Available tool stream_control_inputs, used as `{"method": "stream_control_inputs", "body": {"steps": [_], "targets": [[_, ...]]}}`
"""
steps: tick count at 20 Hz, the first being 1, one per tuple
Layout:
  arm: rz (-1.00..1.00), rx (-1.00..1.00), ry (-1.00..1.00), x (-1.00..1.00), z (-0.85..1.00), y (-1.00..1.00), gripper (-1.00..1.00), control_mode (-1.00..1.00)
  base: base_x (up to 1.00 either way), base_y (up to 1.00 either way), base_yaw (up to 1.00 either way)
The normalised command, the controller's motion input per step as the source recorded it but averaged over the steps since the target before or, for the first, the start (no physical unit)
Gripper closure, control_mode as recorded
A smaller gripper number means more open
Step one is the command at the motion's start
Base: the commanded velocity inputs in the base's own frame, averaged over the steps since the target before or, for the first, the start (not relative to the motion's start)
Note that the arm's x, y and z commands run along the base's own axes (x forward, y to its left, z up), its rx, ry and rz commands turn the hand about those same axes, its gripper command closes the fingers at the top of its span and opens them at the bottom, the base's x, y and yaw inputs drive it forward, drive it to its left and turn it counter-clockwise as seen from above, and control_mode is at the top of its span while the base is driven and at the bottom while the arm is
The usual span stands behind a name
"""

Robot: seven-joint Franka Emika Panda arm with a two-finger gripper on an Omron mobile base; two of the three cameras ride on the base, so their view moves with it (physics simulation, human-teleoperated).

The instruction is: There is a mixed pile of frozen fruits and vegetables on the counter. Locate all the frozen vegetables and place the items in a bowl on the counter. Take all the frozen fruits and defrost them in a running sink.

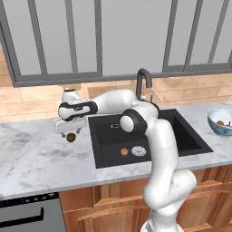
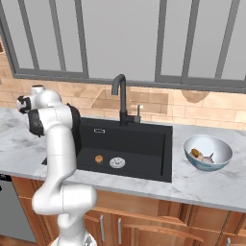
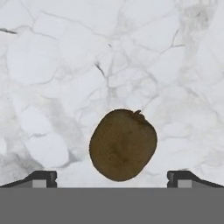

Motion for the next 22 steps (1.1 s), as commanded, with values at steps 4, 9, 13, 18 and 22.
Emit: {"method": "stream_control_inputs", "body": {"steps": [4,9,13,18,22], "targets": [[0.06,0.00,0.01,0.04,-0.16,0.04,-1.00,-1.00,0.00,0.00,0.00],[0.05,0.00,-0.01,0.01,-0.13,-0.02,-1.00,-1.00,0.00,0.00,0.00],[0.04,0.01,-0.01,0.00,-0.09,-0.03,-1.00,-1.00,0.00,0.00,0.00],[0.03,0.00,-0.04,0.00,-0.08,0.00,-1.00,-1.00,0.00,0.00,0.00],[0.03,0.00,-0.05,0.00,-0.15,0.00,-1.00,-1.00,0.00,0.00,0.00]]}}
